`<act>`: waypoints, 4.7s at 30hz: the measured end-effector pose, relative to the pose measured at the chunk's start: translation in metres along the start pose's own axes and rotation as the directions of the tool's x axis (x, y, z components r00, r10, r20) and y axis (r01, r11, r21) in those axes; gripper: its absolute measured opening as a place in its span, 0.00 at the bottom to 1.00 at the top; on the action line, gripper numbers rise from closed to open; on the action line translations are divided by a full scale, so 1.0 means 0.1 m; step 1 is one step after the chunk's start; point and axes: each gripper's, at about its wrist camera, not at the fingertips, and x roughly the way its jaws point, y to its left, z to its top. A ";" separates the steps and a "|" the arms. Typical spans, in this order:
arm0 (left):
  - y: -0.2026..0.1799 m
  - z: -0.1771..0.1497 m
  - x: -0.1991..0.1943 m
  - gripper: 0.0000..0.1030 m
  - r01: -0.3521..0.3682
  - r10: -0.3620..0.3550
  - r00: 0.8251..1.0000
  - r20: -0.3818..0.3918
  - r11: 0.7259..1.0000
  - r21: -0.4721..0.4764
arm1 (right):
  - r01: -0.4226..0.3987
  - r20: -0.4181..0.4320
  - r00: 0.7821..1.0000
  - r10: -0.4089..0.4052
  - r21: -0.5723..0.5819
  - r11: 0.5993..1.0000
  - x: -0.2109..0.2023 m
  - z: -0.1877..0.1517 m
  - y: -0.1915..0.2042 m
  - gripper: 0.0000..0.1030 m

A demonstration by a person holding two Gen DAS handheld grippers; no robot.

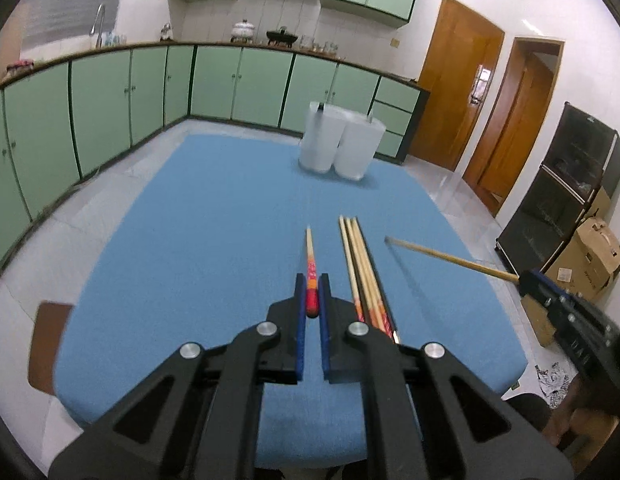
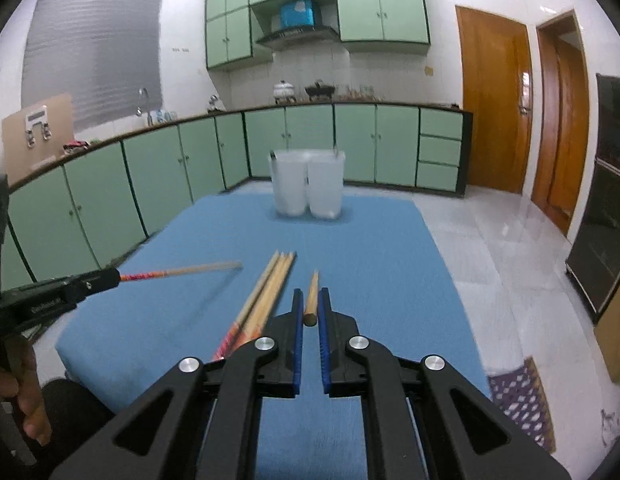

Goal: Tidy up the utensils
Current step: 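Grasp a red-patterned chopstick with the left tool, then carry both chopsticks to the white holder and insert them, then open both tools, release the chopsticks, and return to the table, then grasp the black chopstick with the right tool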

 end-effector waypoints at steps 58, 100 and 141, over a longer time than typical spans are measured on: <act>-0.37 2.87 2.12 0.06 0.019 -0.021 1.000 0.012 0.987 0.163 | -0.010 -0.139 0.990 0.008 -0.016 1.000 2.75 2.86 -0.62 0.08; -0.02 -0.75 0.49 0.59 0.025 -0.003 0.994 -0.111 0.980 0.199 | -0.137 -0.212 0.971 0.107 -0.134 0.981 0.70 -0.95 0.38 0.43; -0.39 -0.80 0.91 0.55 0.004 0.022 0.995 -0.093 0.963 0.268 | -0.050 -0.148 0.988 0.036 -0.091 0.995 0.98 -0.87 0.02 0.28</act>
